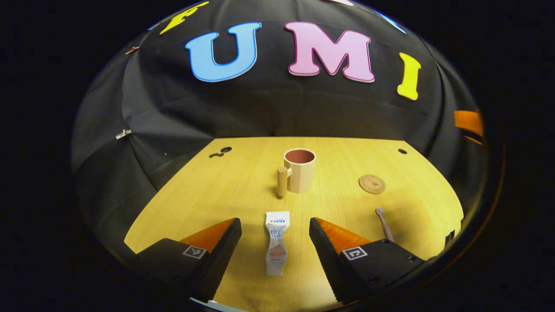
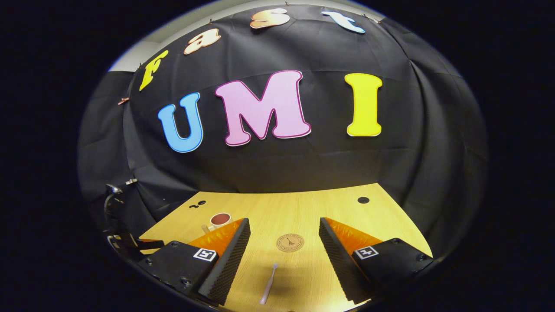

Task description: Put the toothbrush and toothpaste on the desktop into the cup, then pick up the cup and place it on the coaster on the desktop.

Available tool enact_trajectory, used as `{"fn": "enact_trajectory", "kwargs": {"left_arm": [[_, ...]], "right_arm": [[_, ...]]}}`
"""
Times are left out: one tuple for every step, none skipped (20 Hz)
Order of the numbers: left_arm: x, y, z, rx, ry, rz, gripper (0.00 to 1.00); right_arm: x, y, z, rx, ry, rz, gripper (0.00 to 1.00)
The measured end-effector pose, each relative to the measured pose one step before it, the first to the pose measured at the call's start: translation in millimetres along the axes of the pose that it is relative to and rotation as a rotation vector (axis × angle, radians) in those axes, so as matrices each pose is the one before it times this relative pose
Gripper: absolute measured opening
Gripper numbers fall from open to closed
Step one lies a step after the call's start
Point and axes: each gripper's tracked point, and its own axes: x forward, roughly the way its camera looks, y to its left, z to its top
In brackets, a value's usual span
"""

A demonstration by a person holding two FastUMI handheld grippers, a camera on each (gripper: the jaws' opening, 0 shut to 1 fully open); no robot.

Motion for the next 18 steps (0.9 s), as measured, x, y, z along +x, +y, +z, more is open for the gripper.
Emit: {"fn": "enact_trajectory", "kwargs": {"left_arm": [[8.47, 0.48, -8.89, 0.01953, 0.02095, 0.00189, 0.93], [9.15, -0.64, -9.68, 0.01748, 0.02312, 0.00097, 0.98], [8.0, -1.05, -7.14, 0.01021, 0.02099, -0.00311, 0.97], [9.04, -3.32, -6.14, 0.00304, 0.01907, -0.01336, 0.98], [6.59, -2.84, -6.06, 0.00052, 0.01981, -0.01576, 0.98], [6.69, -0.15, -6.55, 0.00155, 0.01729, -0.00511, 0.98], [6.09, 0.15, -5.29, -0.00079, 0.0175, -0.00114, 0.98], [4.77, 0.02, -4.99, -0.0067, 0.02151, -0.00363, 0.99], [3.09, -0.28, -6.47, -0.00846, 0.01646, -0.00115, 0.99], [5.91, 1.51, -4.36, -0.00491, 0.01731, -0.0005, 0.99], [5.22, 0.44, -4.29, 0.00006, 0.01728, -0.00008, 0.99], [3.57, 0.64, -4.71, 0.00093, 0.01773, -0.00369, 0.99], [0.24, -1.56, 1.16, -0.00578, -0.00133, -0.01049, 0.99], [2.95, -2.19, 1.99, -0.01044, -0.00652, -0.01191, 0.99], [2.33, -1.86, -2.84, -0.01161, 0.01421, -0.01369, 0.99], [-0.88, -2.06, 0.18, -0.02102, 0.00193, -0.01606, 0.94], [2.27, 2.07, 1.19, -0.00468, 0.00064, 0.00009, 0.92], [0.26, 1.63, -1.22, -0.00114, 0.00346, 0.00049, 0.89]], "right_arm": [[1.51, 0.57, -1.32, -0.00726, 0.00403, 0.00951, 0.98], [1.2, 0.49, -2.78, -0.0075, 0.00822, 0.00605, 0.98], [0.38, 0.25, -5.21, -0.00742, 0.01098, 0.00635, 0.98], [0.8, 0.2, -2.62, -0.00733, 0.00766, 0.00525, 0.98], [0.6, -1.1, -2.04, -0.0064, 0.00522, 0.00119, 0.98], [0.8, -1.61, -1.93, -0.00361, 0.00616, -0.00001, 0.98], [0.79, -0.53, -2.97, -0.00033, 0.00743, 0.00065, 0.98], [0.26, -0.94, -2.92, 0.00204, 0.00796, 0.00094, 0.98], [1.57, -0.97, -3.23, 0.00287, 0.00624, 0.00072, 0.98], [0.08, -0.72, -2.28, 0.00359, 0.00321, -0.00067, 0.98], [1.16, -0.7, -1.94, 0.00489, 0.00392, -0.00138, 0.98], [0.81, -0.76, -3.23, 0.00595, 0.00743, -0.0004, 0.98], [1.01, -0.84, -5.09, 0.00545, 0.01068, -0.00121, 0.98], [0.51, 0.07, -3.8, 0.00453, 0.00999, -0.00058, 0.98], [-0.01, -0.24, -3.81, 0.00394, 0.00802, -0.00134, 0.98], [0.04, -0.35, -3.48, 0.00371, 0.00743, -0.00065, 0.98], [0.99, 0.46, -3.77, 0.00401, 0.00931, -0.00042, 0.98], [0.5, 0.97, -4.34, 0.00493, 0.01124, 0.00058, 0.98]]}}
